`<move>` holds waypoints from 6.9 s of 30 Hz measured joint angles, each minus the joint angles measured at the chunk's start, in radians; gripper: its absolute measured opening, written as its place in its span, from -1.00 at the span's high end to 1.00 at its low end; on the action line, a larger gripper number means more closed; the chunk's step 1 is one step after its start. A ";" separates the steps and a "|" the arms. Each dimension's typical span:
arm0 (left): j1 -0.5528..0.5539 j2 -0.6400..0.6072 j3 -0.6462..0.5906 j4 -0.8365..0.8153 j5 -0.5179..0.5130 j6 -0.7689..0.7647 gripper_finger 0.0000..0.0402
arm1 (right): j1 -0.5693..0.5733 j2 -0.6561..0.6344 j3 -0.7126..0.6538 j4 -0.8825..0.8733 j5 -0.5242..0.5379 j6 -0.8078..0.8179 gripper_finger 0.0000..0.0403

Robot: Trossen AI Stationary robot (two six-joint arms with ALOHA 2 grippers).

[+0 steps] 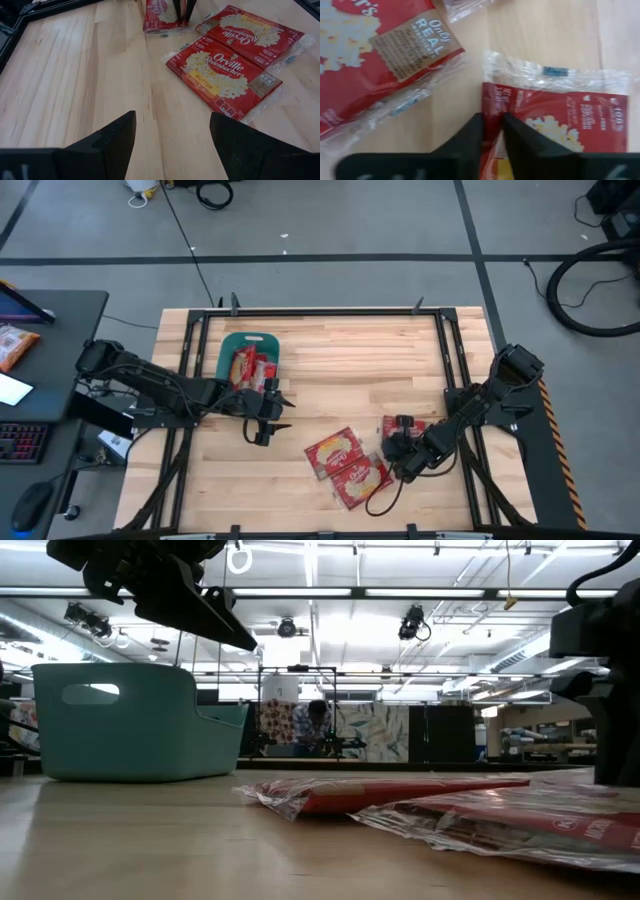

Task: Sort popcorn bags into baskets
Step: Put the red popcorn bag into the green bin

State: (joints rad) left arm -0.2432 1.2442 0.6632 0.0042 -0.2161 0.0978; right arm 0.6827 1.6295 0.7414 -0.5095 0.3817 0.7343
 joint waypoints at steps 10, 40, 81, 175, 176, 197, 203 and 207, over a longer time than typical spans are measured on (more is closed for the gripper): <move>0.000 0.000 0.000 0.010 0.000 0.001 -0.29 | -0.006 0.003 0.033 -0.015 -0.024 -0.045 0.96; 0.003 0.488 0.043 0.595 -0.012 0.228 -0.29 | -0.108 -0.026 0.225 -0.283 -0.217 -0.013 0.50; 0.005 0.486 0.043 0.583 -0.019 0.252 -0.29 | 0.234 0.250 0.209 -0.543 0.126 0.171 0.24; -0.057 0.137 0.235 -0.217 -0.200 -0.058 0.83 | -0.199 -0.182 0.465 -0.286 0.293 -0.290 0.63; -0.060 0.103 0.235 -0.243 -0.200 -0.094 0.83 | -0.202 -0.182 0.465 -0.310 0.331 -0.298 0.63; 0.134 -0.252 0.335 -1.125 -0.259 -0.951 0.81 | -0.534 -0.176 0.242 -0.026 0.311 -0.718 0.63; 0.277 -0.211 0.335 -1.249 -0.150 -0.960 0.81 | -0.602 -0.176 0.176 0.192 0.150 -0.867 0.63; 0.349 -0.153 0.335 -1.286 -0.127 -0.945 0.81 | -0.625 -0.176 0.150 0.264 0.096 -0.927 0.63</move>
State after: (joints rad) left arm 0.1062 1.0914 0.9977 -1.2814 -0.3431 -0.8472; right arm 0.0576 1.4532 0.8910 -0.2455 0.4780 -0.1928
